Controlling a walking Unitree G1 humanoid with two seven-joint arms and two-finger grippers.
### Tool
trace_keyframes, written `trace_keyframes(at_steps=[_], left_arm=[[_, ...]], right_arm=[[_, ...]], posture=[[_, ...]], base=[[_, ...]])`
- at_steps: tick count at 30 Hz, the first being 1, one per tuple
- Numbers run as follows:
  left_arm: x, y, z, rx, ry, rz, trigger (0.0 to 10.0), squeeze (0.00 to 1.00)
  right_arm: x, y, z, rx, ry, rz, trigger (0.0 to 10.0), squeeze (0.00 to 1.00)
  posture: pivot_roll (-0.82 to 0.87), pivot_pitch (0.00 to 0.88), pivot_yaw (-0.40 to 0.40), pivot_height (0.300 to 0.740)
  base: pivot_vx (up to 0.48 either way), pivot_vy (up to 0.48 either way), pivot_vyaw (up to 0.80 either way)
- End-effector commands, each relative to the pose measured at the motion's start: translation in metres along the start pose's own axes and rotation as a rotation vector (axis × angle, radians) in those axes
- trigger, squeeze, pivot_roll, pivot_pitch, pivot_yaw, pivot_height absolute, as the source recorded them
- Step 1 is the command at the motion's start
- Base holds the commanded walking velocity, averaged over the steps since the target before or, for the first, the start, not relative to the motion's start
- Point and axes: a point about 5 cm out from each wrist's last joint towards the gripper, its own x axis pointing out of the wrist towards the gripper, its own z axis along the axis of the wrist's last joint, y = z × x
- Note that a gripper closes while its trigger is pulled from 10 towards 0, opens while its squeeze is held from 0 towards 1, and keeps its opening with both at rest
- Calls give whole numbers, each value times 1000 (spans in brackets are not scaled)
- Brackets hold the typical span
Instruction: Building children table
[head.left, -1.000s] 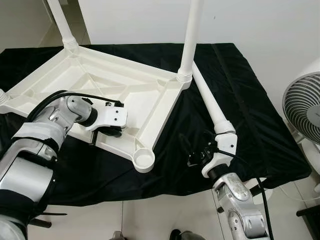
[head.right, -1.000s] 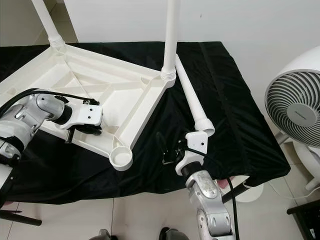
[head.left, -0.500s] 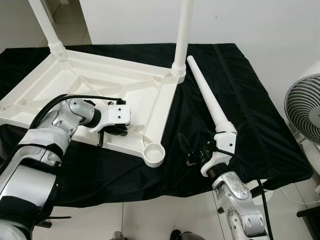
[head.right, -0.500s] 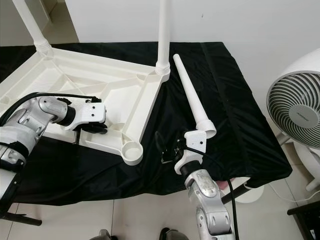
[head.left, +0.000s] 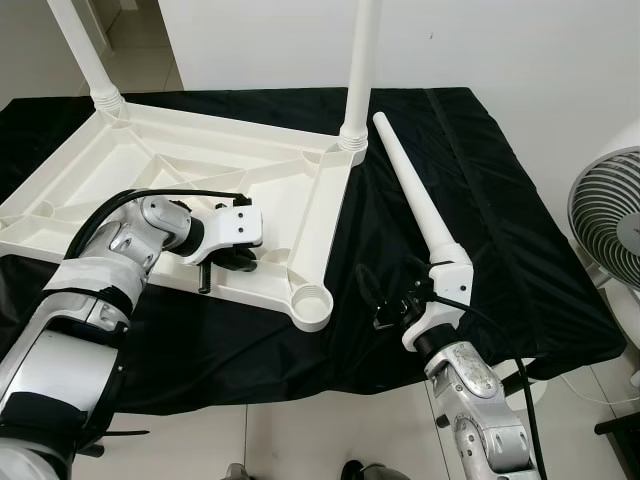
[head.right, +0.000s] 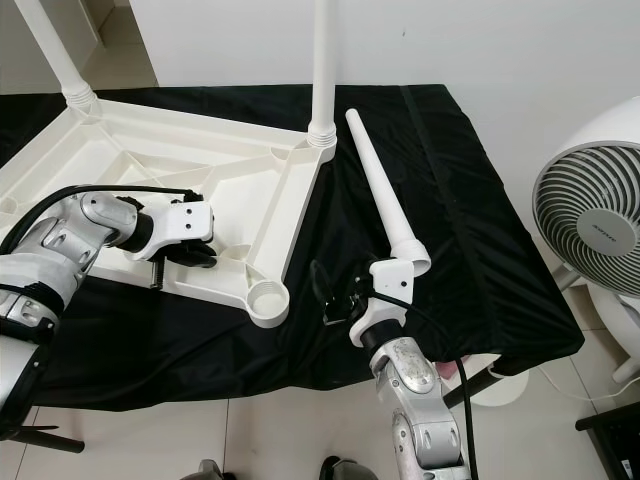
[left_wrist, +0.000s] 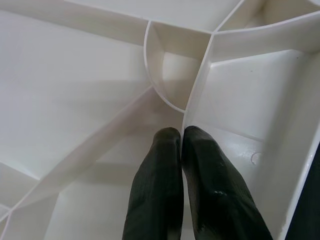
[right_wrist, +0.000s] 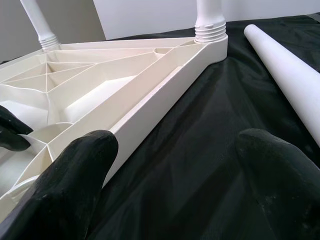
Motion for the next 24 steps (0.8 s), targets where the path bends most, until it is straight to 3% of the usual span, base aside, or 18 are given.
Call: trace_keyframes(at_steps=[1, 3, 4, 13, 14, 15, 20, 24], left_arm=[[17, -3, -31, -135, 84, 398, 10000, 0], [18, -4, -27, -133, 55, 388, 10000, 0], [17, -5, -24, -121, 35, 365, 10000, 1000], [12, -7, -16, -52, -2, 295, 10000, 1000], [8, -7, -11, -14, -22, 267, 10000, 1000], [4, -6, -6, 17, -51, 245, 10000, 0], [-4, -1, 6, 56, -109, 229, 10000, 0], [-14, 5, 24, 24, -241, 242, 10000, 0]], right_arm=[[-1, -2, -3, 6, 15, -12, 10000, 0], [0, -2, -3, 4, 15, -10, 10000, 0], [0, -2, -3, 3, 15, -8, 10000, 0], [2, -2, -3, 3, 15, -3, 10000, 0], [3, -2, -3, 5, 14, 0, 10000, 0], [4, -2, -2, 8, 12, 2, 10000, 0], [5, -1, -2, 9, 8, 7, 10000, 0], [9, -2, 2, -4, -6, 12, 10000, 0]], posture=[[69, 146, 7, 740], [69, 146, 7, 740], [69, 146, 7, 740], [75, 147, 1, 740], [80, 147, -5, 740], [81, 147, -8, 740], [81, 147, -16, 740], [78, 146, -22, 740]], base=[[0, 0, 0], [0, 0, 0], [0, 0, 0], [0, 0, 0], [0, 0, 0], [0, 0, 0], [0, 0, 0], [0, 0, 0]])
